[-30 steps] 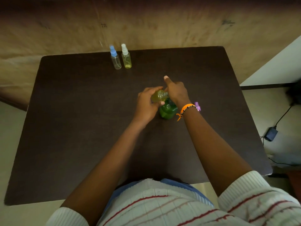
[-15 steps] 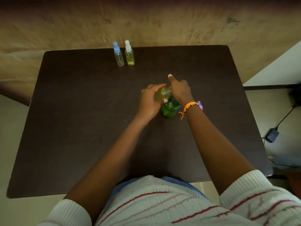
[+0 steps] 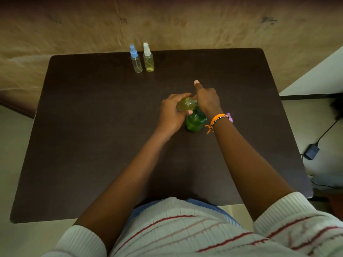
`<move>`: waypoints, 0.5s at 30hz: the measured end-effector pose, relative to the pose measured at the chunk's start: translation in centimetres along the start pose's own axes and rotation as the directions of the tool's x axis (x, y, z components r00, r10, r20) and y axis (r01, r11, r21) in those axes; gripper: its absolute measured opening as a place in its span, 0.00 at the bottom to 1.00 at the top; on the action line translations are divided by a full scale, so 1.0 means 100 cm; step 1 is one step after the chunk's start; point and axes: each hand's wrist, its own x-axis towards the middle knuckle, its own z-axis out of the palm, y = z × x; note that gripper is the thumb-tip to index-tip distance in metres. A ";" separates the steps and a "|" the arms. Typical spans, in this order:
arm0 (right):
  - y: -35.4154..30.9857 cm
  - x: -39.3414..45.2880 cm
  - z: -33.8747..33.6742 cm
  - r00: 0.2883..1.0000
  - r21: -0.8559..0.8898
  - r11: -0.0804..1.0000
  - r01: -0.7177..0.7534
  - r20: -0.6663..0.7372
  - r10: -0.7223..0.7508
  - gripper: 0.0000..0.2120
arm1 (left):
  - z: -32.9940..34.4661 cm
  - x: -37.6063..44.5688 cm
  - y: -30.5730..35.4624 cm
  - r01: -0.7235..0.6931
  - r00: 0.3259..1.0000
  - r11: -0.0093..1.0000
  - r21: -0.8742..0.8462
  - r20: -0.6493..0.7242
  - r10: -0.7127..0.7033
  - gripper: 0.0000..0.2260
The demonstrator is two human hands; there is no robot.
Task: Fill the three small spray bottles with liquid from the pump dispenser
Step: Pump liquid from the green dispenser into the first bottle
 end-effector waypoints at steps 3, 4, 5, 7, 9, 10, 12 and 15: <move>0.001 0.001 0.001 1.000 -0.001 1.000 0.000 -0.003 0.000 0.40 | 0.002 0.000 -0.001 0.018 1.000 1.000 -0.002 0.000 -0.018 0.24; 0.000 0.000 0.000 1.000 -0.003 1.000 -0.001 -0.001 0.001 0.39 | 0.002 0.001 -0.001 0.018 1.000 1.000 -0.004 0.000 -0.018 0.24; 0.001 0.001 0.000 1.000 -0.004 1.000 -0.001 0.002 0.001 0.38 | 0.001 0.001 -0.002 0.016 1.000 1.000 -0.002 0.001 -0.016 0.24; -0.001 0.002 -0.002 1.000 -0.002 1.000 -0.008 0.011 0.008 0.35 | 0.000 0.002 -0.002 0.015 1.000 1.000 0.002 0.003 -0.015 0.24; -0.004 0.002 -0.004 0.999 0.014 1.000 -0.015 0.031 0.015 0.33 | 0.001 0.001 -0.001 0.012 1.000 1.000 -0.013 -0.011 -0.012 0.23; -0.005 0.001 -0.005 0.999 0.023 1.000 -0.016 0.043 0.015 0.33 | 0.001 0.001 -0.001 0.009 1.000 1.000 -0.018 -0.017 -0.009 0.23; -0.005 -0.001 -0.006 0.999 0.041 0.999 -0.018 0.044 0.016 0.33 | 0.002 0.000 -0.002 0.014 1.000 1.000 -0.024 -0.021 -0.015 0.23; -0.005 -0.004 -0.004 1.000 0.029 0.999 -0.015 0.004 0.015 0.35 | 0.003 0.000 -0.004 0.009 1.000 1.000 -0.028 -0.019 -0.010 0.23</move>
